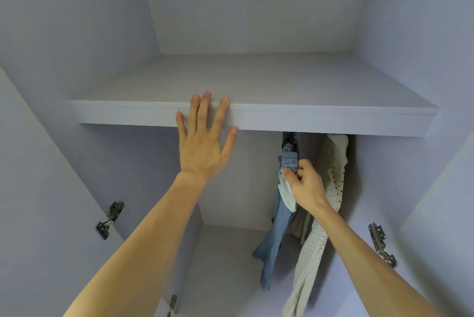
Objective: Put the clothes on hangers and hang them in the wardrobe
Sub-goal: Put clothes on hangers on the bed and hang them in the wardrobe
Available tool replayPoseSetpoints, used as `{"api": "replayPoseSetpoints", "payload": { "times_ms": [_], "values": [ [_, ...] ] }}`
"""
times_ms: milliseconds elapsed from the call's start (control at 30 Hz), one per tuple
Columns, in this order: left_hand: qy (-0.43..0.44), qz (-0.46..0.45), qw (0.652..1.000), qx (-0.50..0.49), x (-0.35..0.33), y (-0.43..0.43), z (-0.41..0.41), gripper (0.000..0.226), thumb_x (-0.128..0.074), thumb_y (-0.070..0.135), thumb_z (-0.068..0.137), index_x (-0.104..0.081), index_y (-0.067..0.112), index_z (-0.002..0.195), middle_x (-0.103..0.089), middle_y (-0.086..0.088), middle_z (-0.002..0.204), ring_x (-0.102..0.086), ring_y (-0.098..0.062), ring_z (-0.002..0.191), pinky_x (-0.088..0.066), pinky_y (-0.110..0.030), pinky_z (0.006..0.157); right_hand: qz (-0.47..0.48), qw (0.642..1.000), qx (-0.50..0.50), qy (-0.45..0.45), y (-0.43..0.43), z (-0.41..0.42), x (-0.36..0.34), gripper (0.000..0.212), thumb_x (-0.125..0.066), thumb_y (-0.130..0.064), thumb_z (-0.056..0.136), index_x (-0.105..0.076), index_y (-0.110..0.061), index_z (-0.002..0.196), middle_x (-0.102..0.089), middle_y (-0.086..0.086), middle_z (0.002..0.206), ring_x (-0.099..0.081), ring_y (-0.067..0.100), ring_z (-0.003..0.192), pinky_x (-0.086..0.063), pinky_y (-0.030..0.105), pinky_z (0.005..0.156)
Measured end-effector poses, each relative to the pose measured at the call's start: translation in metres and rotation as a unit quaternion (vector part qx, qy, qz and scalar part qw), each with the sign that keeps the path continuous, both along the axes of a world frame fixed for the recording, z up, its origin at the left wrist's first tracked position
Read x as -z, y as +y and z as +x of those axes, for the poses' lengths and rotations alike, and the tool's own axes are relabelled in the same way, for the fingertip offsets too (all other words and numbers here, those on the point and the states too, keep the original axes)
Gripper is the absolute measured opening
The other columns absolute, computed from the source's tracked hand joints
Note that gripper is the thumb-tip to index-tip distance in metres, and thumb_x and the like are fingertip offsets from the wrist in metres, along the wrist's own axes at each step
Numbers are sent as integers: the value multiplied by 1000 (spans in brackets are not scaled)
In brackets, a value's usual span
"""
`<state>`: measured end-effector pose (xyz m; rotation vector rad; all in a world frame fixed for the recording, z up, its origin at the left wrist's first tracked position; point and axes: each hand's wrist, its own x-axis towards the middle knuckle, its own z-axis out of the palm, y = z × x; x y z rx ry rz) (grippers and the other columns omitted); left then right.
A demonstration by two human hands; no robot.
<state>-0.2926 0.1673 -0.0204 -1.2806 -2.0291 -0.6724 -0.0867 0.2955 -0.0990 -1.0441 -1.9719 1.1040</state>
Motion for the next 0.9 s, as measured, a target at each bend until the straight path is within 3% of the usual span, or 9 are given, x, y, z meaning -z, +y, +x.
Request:
{"api": "replayPoseSetpoints", "payload": {
  "times_ms": [100,200,300,333,467,600,667,800,900],
  "values": [
    [-70,-5,997,41,-1,-21,15,61,-40,39,103,-16,32,159,-4,-2,167,-3,-26,154,-18,-56,120,3,999,-36,3,-47,3,19,12,-59,-28,98,-51,-18,99,-70,-2,78,-66,12,70,-50,24,61],
    [-226,-46,971,63,27,-57,31,48,-40,38,104,-38,28,151,-27,-1,160,-33,-25,142,-33,-42,111,-1,996,-86,3,-99,-1,34,11,-59,-25,98,-50,-24,93,-63,-11,61,-59,6,57,-45,18,55],
    [-501,-88,859,60,70,-110,45,42,-36,37,107,-50,21,142,-52,1,142,-46,-20,134,-37,-28,104,-20,990,-139,3,-158,-7,52,14,-61,-24,97,-49,-22,90,-56,-10,53,-51,5,49,-40,20,50],
    [-549,-91,829,49,85,-129,49,40,-35,36,107,-53,22,139,-58,3,135,-50,-19,130,-38,-27,102,-29,987,-158,2,-179,-8,57,15,-61,-24,97,-49,-20,89,-55,-12,53,-50,5,48,-38,20,49],
    [-627,-77,776,-11,121,-216,69,35,-40,41,105,-61,26,128,-67,7,120,-59,-16,117,-44,-36,106,-61,962,-264,-29,-274,0,70,13,-60,-21,98,-47,-22,93,-58,-24,55,-54,1,50,-34,11,47],
    [-669,-15,739,-80,136,-312,93,32,-54,40,100,-72,14,95,-75,4,86,-66,-13,82,-52,-37,90,-91,916,-381,-90,-358,18,89,13,-59,-29,97,-50,-23,105,-64,-17,66,-61,-4,66,-40,8,55],
    [-678,22,722,-134,146,-362,106,31,-57,39,98,-72,13,90,-72,5,74,-61,-11,70,-53,-35,82,-100,884,-441,-116,-393,25,94,17,-60,-31,97,-48,-26,108,-64,-16,77,-62,-7,74,-43,8,59],
    [-696,106,683,-194,158,-448,152,31,-51,39,102,-74,21,94,-64,10,66,-56,-1,59,-43,-16,60,-96,793,-578,-167,-455,45,102,21,-63,-39,92,-44,-34,101,-69,-5,82,-67,9,77,-56,31,65],
    [-694,140,667,-232,165,-496,193,39,-44,42,103,-71,21,85,-58,7,58,-53,-6,55,-43,-22,63,-55,745,-634,-200,-497,63,112,26,-63,-47,82,-48,-32,97,-69,1,76,-63,14,66,-52,35,65]
  ]
}}
